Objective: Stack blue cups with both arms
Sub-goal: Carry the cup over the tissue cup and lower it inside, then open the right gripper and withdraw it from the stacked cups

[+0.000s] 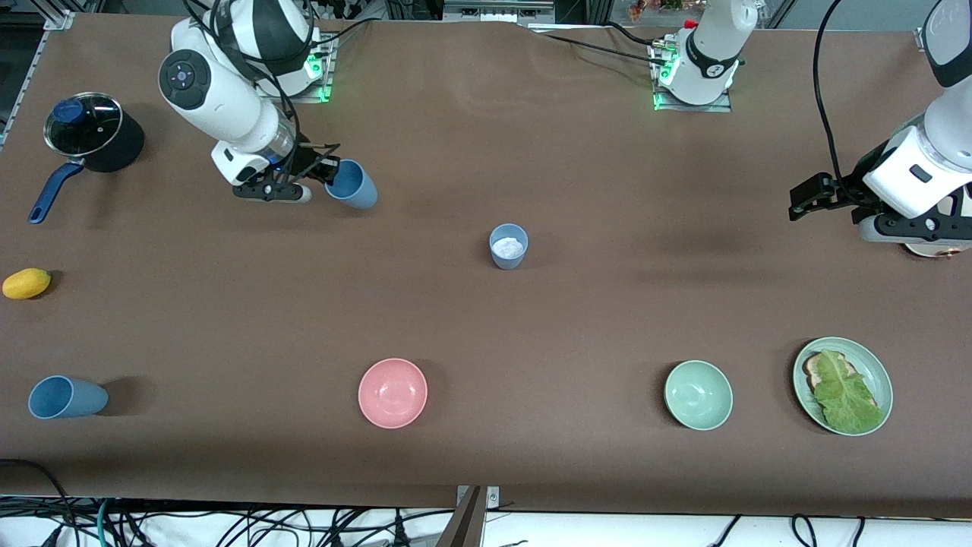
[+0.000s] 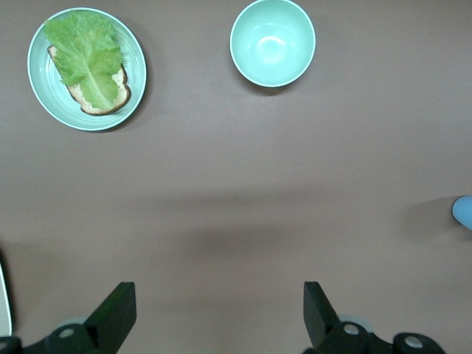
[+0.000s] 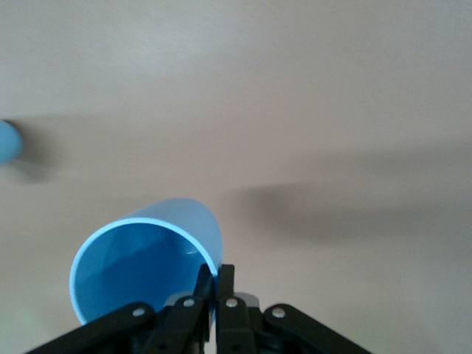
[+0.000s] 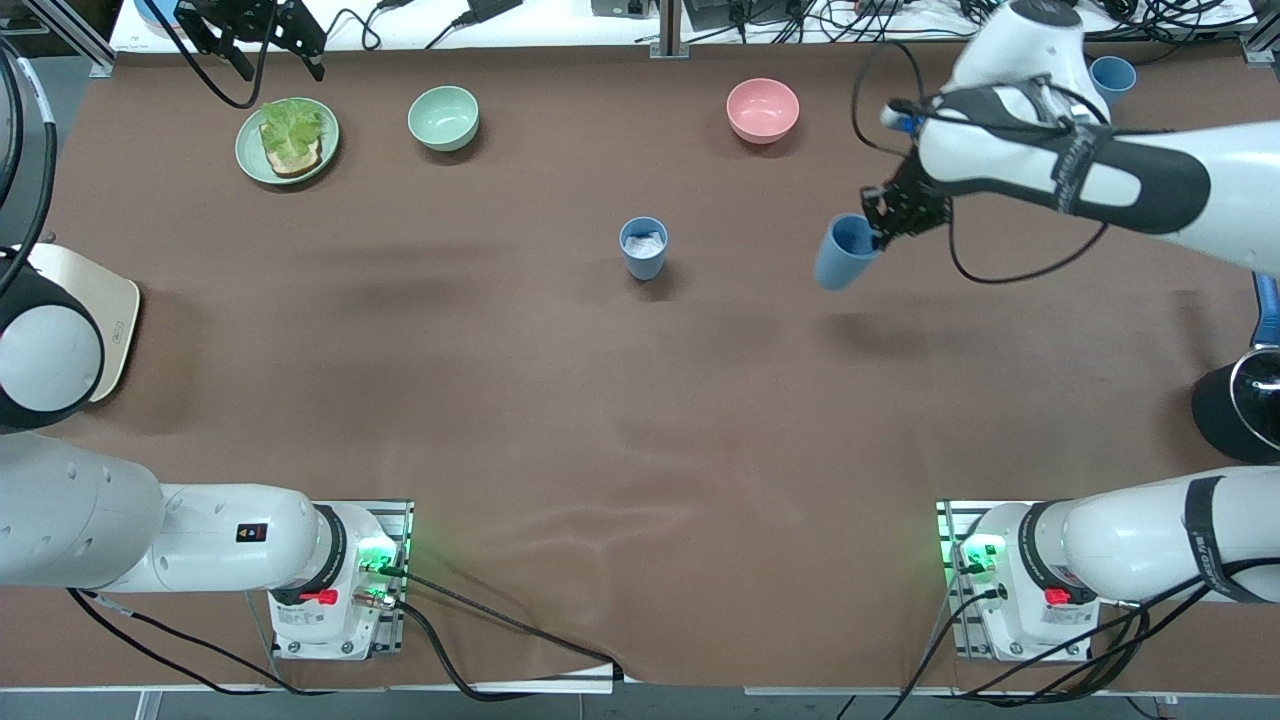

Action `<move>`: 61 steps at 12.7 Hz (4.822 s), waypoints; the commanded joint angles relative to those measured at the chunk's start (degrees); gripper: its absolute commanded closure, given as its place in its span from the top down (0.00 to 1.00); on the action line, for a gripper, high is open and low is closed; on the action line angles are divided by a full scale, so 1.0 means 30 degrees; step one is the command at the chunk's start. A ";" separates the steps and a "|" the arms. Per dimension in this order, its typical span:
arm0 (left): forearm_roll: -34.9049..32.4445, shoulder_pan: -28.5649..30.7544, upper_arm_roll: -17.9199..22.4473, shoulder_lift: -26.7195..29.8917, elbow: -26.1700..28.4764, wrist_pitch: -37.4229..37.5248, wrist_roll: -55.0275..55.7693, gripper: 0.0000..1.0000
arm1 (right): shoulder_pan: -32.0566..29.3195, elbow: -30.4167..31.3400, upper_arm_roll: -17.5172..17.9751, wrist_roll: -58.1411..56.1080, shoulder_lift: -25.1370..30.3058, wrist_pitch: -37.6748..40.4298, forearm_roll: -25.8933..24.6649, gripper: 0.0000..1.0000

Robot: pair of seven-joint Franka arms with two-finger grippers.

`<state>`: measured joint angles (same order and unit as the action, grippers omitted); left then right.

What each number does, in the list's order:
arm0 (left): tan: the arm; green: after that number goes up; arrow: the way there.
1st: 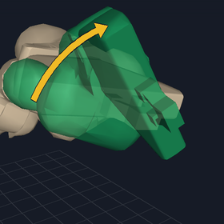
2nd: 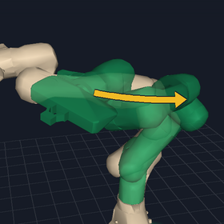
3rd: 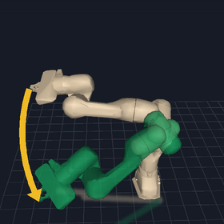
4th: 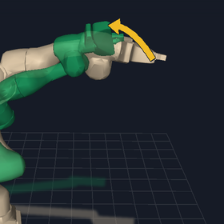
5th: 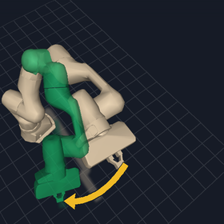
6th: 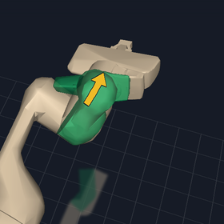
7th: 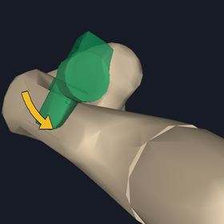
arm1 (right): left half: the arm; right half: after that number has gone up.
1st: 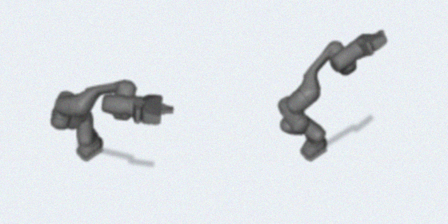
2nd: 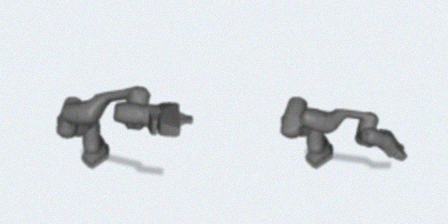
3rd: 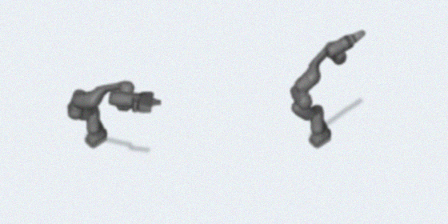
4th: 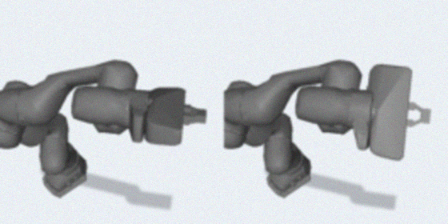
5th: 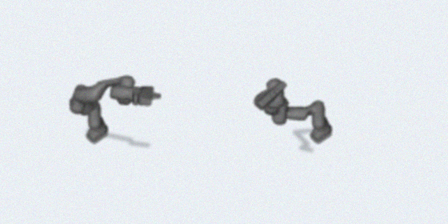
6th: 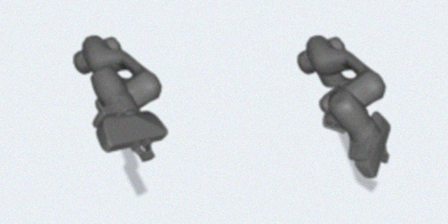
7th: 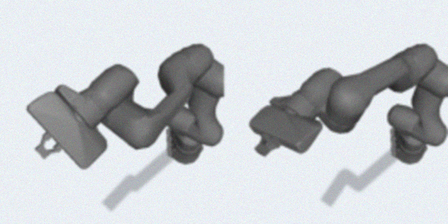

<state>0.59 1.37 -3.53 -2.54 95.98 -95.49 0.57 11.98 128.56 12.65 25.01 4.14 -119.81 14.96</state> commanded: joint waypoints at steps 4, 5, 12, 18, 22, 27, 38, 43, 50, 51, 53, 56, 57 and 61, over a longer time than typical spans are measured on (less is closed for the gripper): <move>0.0331 0.0011 0.0091 0.0028 -0.0263 0.0598 -0.0397 1.00 | 0.3177 -0.8977 0.0704 0.8729 -0.5592 0.3287 -0.0734 0.00; 0.0331 0.0011 0.0091 0.0057 -0.0234 0.0598 -0.0397 1.00 | 0.4025 -0.9972 0.0704 1.0195 -0.6265 0.3287 -0.1377 0.00; 0.0331 0.0011 0.0091 0.0057 -0.0234 0.0627 -0.0397 1.00 | 0.7548 -1.6750 0.0675 1.6389 -1.1835 0.4284 -0.4430 0.00; 0.0331 0.0187 0.0120 0.0057 -0.0234 0.0774 -0.0426 1.00 | 0.7901 -1.6838 0.0588 1.6509 -1.2277 0.4108 -0.4781 0.00; 0.0331 0.0187 0.0091 0.0057 -0.0234 0.0774 -0.0426 1.00 | 0.7872 -1.6896 0.0528 1.6392 -1.2424 0.3260 -0.5218 0.00; 0.0331 0.0187 0.0091 0.0057 -0.0263 0.0774 -0.0426 1.00 | 0.7872 -1.7628 0.0499 1.6333 -1.3068 0.3053 -0.5747 0.00; 0.0331 0.0216 0.0091 0.0028 -0.0234 0.0774 -0.0455 1.00 | 0.7784 -1.7833 0.0499 1.6332 -1.3596 0.2877 -0.6364 0.00; 0.0360 0.0187 0.0091 0.0028 -0.0263 0.0774 -0.0426 1.00 | 0.7755 -1.8010 0.0499 1.6450 -1.3567 0.2935 -0.6364 0.76; 0.0331 0.0158 0.0091 0.0028 -0.0263 0.0774 -0.0426 1.00 | 0.6090 -1.8538 0.0148 1.3006 -1.2604 0.5128 -0.6305 0.99; 0.0331 0.0187 0.0091 0.0028 -0.0263 0.0774 -0.0426 1.00 | 0.5621 -1.8421 0.0032 1.1659 -1.2310 0.5742 -0.6218 1.00; 0.0331 0.0187 0.0091 0.0028 -0.0263 0.0774 -0.0455 1.00 | 0.5207 -1.8391 -0.1045 1.1237 -1.1462 0.7439 -0.6101 1.00; 0.0331 0.0187 0.0091 0.0028 -0.0263 0.0774 -0.0426 1.00 | 0.4712 -1.8273 -0.3100 0.7801 -1.0056 0.8728 -0.5432 1.00; 0.0360 0.0158 0.0091 0.0028 -0.0263 0.0774 -0.0426 1.00 | 0.4244 -1.8273 -0.3655 0.5632 -0.9732 0.9200 -0.4614 1.00; 0.0331 0.0216 0.0120 0.0028 -0.0234 0.0803 -0.0455 1.00 | 0.2491 -1.5565 -0.4980 0.0732 -0.6432 0.9793 -0.4254 1.00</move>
<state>0.59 1.56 -3.18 -2.54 95.90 -94.17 0.57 22.72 73.98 -2.51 33.28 -22.45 -90.07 1.13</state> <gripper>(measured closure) 0.000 0.000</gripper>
